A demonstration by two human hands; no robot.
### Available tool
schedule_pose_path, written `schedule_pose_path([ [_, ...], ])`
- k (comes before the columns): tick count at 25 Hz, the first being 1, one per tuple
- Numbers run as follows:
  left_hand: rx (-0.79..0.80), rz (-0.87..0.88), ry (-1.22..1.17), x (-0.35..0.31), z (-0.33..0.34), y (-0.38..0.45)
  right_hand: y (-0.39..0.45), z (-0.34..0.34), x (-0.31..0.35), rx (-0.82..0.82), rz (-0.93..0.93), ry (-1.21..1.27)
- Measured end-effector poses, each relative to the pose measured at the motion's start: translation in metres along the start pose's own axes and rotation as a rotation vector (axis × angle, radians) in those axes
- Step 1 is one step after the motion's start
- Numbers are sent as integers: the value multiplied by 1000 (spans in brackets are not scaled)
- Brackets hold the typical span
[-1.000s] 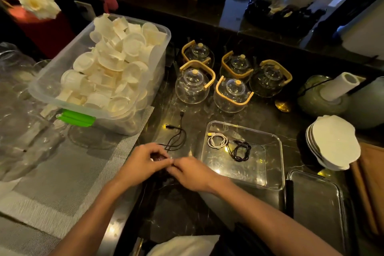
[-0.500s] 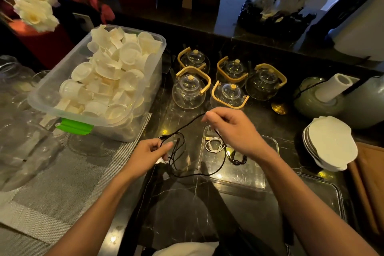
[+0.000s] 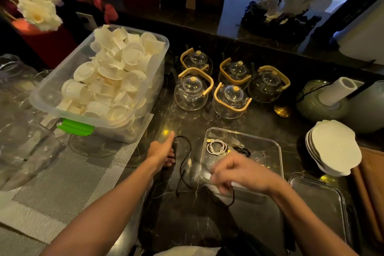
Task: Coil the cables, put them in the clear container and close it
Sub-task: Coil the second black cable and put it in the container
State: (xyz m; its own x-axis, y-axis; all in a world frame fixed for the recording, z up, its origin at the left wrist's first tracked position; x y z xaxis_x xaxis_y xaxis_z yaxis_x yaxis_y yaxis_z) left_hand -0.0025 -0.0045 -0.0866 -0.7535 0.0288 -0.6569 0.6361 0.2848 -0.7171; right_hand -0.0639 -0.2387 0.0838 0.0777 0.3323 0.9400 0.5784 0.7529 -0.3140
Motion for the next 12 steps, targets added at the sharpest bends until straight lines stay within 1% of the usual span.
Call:
schedule_pose_path([
  [3,-70,-42,48,-10,9,18,-3,29,-20,197,133,-91],
  [5,-115,-37,95,-19,12,20,-5,37,-34,259,271,-177],
  [6,-128,-6,122,-24,14,17,-7,36,-41,270,337,-224],
  [8,-103,131,125,-40,17,3,-10,30,-52,258,450,-312],
  [9,-56,227,81,-50,19,-7,-11,25,-55,223,464,-348],
  [10,10,321,17,-61,19,-20,-12,18,-56,147,426,-375],
  [11,86,405,-42,-74,17,-36,-10,10,-53,24,350,-385],
  [12,154,472,-90,-88,16,-54,-8,2,-49,-150,263,-366],
])
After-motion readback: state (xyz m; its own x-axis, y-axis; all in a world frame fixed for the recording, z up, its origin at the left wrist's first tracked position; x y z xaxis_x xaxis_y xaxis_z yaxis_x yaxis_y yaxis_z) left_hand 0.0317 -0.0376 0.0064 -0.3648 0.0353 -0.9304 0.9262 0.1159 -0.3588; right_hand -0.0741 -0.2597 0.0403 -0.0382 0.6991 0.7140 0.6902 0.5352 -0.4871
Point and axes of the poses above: each hand's wrist, its own y-axis towards the middle knuckle, its own z-axis out of the palm, x = y × z, the point moved 3 cm from there along y, towards the middle knuckle, and after that the axes turned 1 degree about -z, right-handed, at the moved point
